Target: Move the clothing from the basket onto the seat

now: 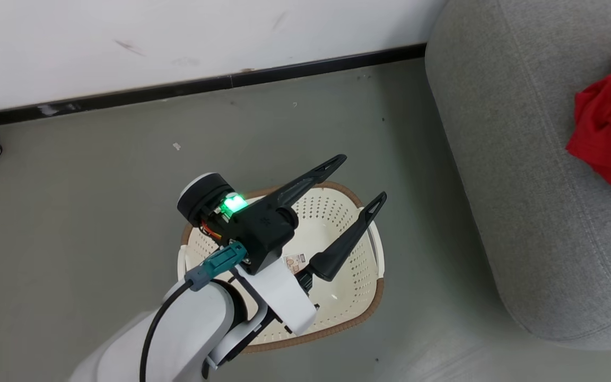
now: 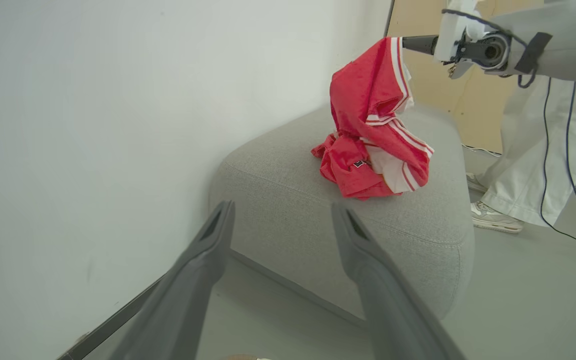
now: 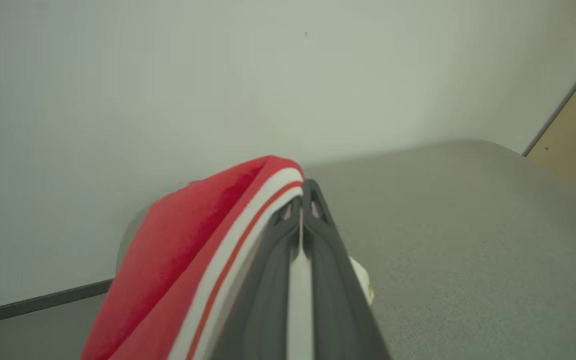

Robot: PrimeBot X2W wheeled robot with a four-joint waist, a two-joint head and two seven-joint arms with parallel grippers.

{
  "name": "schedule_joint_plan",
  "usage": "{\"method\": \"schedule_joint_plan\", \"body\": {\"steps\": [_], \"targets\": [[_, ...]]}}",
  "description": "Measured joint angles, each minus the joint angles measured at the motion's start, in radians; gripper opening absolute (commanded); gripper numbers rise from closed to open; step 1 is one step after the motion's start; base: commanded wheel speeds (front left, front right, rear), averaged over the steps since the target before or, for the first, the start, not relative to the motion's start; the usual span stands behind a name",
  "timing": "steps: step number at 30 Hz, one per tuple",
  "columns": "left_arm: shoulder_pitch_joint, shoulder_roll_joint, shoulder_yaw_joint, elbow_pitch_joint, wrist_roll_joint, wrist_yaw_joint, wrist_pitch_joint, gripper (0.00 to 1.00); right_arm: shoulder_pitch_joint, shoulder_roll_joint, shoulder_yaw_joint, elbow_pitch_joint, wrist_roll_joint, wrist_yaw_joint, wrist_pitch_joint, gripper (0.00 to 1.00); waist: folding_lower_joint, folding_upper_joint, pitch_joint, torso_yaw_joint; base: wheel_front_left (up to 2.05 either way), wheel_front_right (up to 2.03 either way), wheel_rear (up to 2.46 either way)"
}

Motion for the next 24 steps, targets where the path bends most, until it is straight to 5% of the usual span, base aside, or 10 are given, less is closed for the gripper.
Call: {"method": "schedule_joint_plan", "body": {"steps": [12, 15, 17, 19, 24], "targets": [[-0.027, 0.003, 0.000, 0.005, 0.010, -0.006, 0.000, 1.00, 0.070, 0.055, -0.072, 0.121, -0.021, 0.000, -0.034, 0.00, 0.0000, 0.0000, 0.045, 0.035, 0.00, 0.00, 0.00], [-0.027, 0.002, 0.000, 0.015, 0.010, -0.007, -0.002, 1.00, 0.092, 0.066, -0.087, 0.132, -0.022, 0.000, -0.042, 0.38, 0.0000, 0.0000, 0.049, 0.042, 0.00, 0.00, 0.00], [-0.027, 0.003, 0.001, 0.023, 0.010, -0.007, -0.005, 1.00, 0.100, 0.081, -0.088, 0.137, -0.023, 0.000, -0.042, 0.46, 0.0000, 0.0000, 0.050, 0.042, 0.00, 0.00, 0.00], [-0.027, 0.003, 0.001, 0.029, 0.010, -0.007, -0.006, 1.00, 0.113, 0.097, -0.088, 0.139, -0.032, 0.000, -0.042, 1.00, 0.0000, 0.0000, 0.050, 0.040, 0.00, 0.00, 0.00], [-0.027, 0.005, 0.001, 0.046, 0.010, -0.016, -0.015, 1.00, 0.145, 0.118, -0.083, 0.135, -0.033, 0.000, -0.042, 1.00, 0.0000, 0.0000, 0.048, 0.032, 0.00, 0.00, 0.00]]}}
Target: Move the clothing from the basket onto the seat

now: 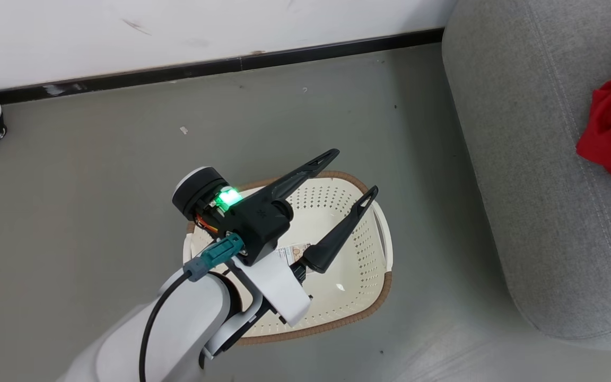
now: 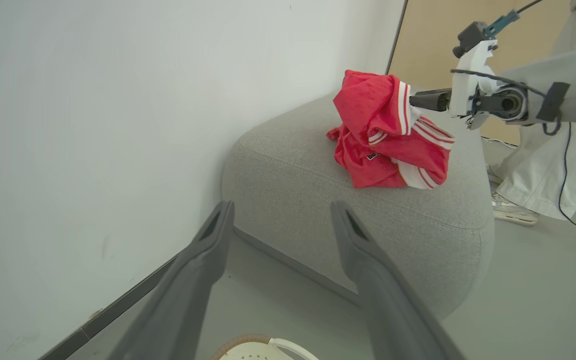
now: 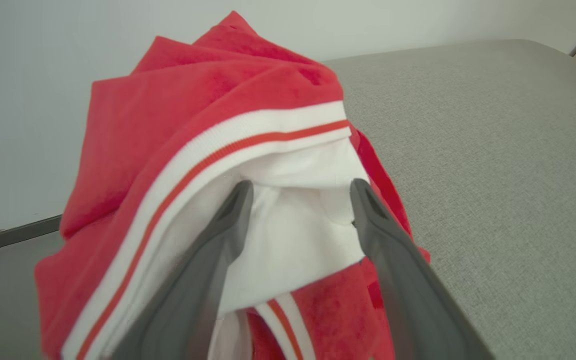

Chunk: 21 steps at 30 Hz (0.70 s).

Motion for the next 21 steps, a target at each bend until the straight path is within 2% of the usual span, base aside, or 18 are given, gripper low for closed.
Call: {"method": "schedule_joint_plan", "body": {"steps": [12, 21], "targets": [[0.007, 0.013, 0.042, 0.047, -0.020, 0.003, -0.035, 1.00, 0.119, 0.001, -0.003, -0.173, -0.007, 0.000, 0.000, 1.00, 0.0000, 0.0000, -0.024, -0.037, 0.00, 0.00, 0.00], [0.077, 0.043, 0.131, 0.118, -0.055, 0.058, -0.092, 1.00, 0.195, 0.010, -0.009, -0.333, -0.033, 0.000, 0.000, 1.00, 0.0000, -0.0001, -0.075, -0.066, 0.00, 0.00, 0.00]]}}
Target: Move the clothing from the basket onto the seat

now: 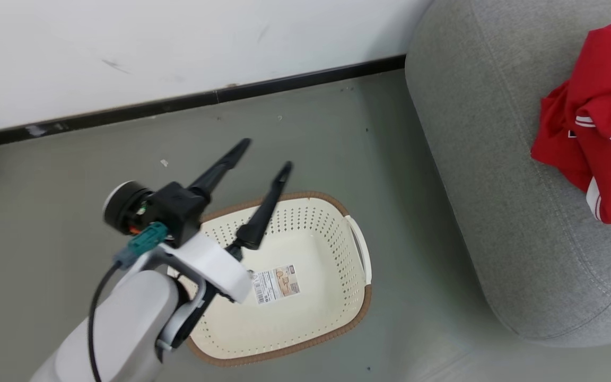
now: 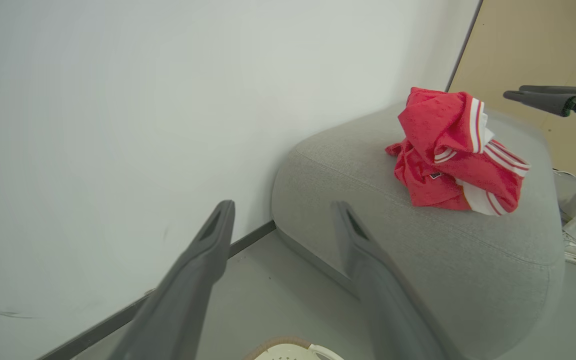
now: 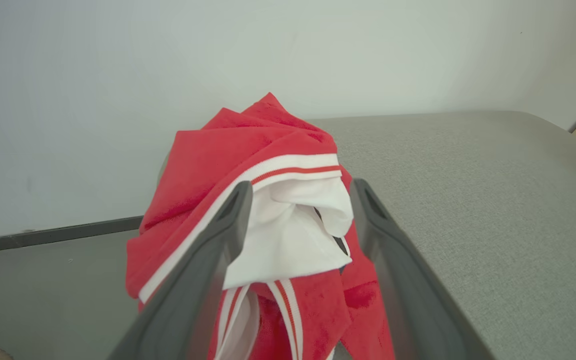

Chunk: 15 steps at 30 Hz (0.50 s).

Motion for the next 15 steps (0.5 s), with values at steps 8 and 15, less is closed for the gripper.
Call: {"method": "schedule_joint_plan", "body": {"steps": [8, 15], "targets": [[0.072, 0.034, 0.085, 0.053, -0.028, 0.045, -0.064, 1.00, 0.035, 0.051, 0.002, -0.117, -0.016, 0.000, -0.001, 1.00, 0.0000, 0.0000, -0.055, -0.006, 0.00, 0.00, 0.00], [0.140, 0.071, 0.154, 0.102, -0.029, 0.096, -0.100, 1.00, 0.070, 0.117, 0.039, -0.210, -0.036, 0.000, -0.002, 1.00, 0.0000, 0.0000, -0.106, 0.006, 0.00, 0.00, 0.00]]}}
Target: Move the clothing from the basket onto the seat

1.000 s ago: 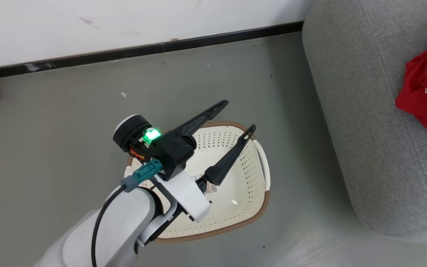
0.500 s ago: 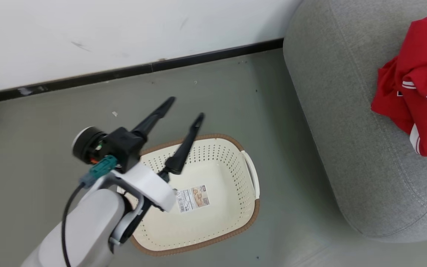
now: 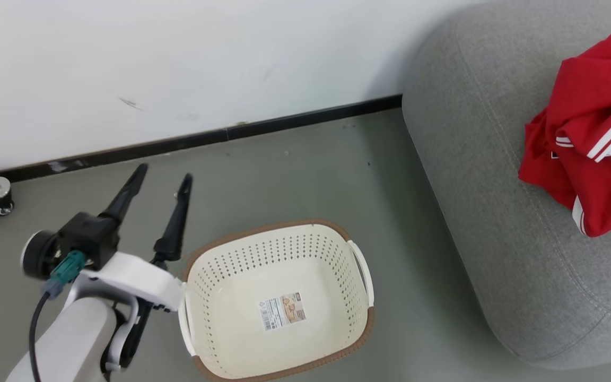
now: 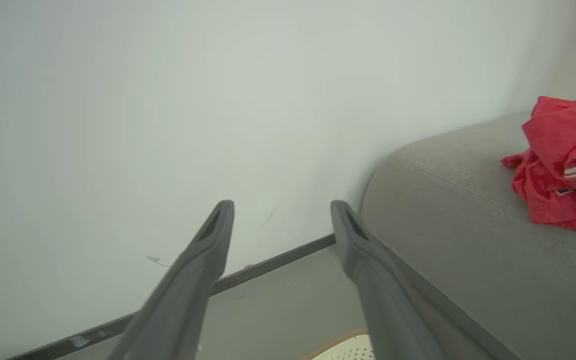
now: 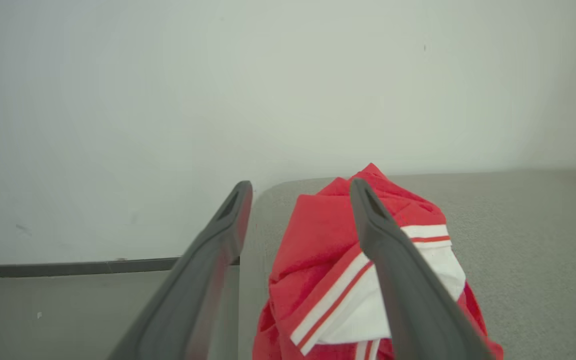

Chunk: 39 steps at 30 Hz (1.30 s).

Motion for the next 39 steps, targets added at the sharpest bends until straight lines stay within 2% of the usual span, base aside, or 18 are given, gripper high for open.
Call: {"method": "schedule_joint_plan", "body": {"steps": [12, 22, 34, 39], "targets": [[0.153, 0.038, 0.120, 0.058, -0.022, 0.102, -0.024, 1.00, 0.107, 0.147, 0.056, -0.122, -0.025, 0.000, 0.000, 1.00, 0.0000, 0.0000, -0.088, 0.048, 0.00, 0.00, 0.00], [0.272, 0.044, 0.194, 0.070, -0.032, 0.154, -0.031, 1.00, 0.254, 0.248, 0.057, -0.146, -0.054, 0.000, -0.001, 1.00, 0.0000, 0.0000, -0.156, 0.095, 0.00, 0.00, 0.00], [0.356, 0.020, 0.232, 0.040, -0.018, 0.174, -0.032, 1.00, 0.402, 0.343, 0.043, -0.210, -0.125, 0.000, -0.001, 1.00, 0.0000, 0.0000, -0.225, 0.139, 0.00, 0.00, 0.00], [0.388, 0.009, 0.239, 0.032, -0.006, 0.174, -0.032, 1.00, 0.476, 0.355, 0.026, -0.232, -0.157, 0.000, -0.001, 1.00, 0.0000, 0.0000, -0.251, 0.154, 0.00, 0.00, 0.00]]}}
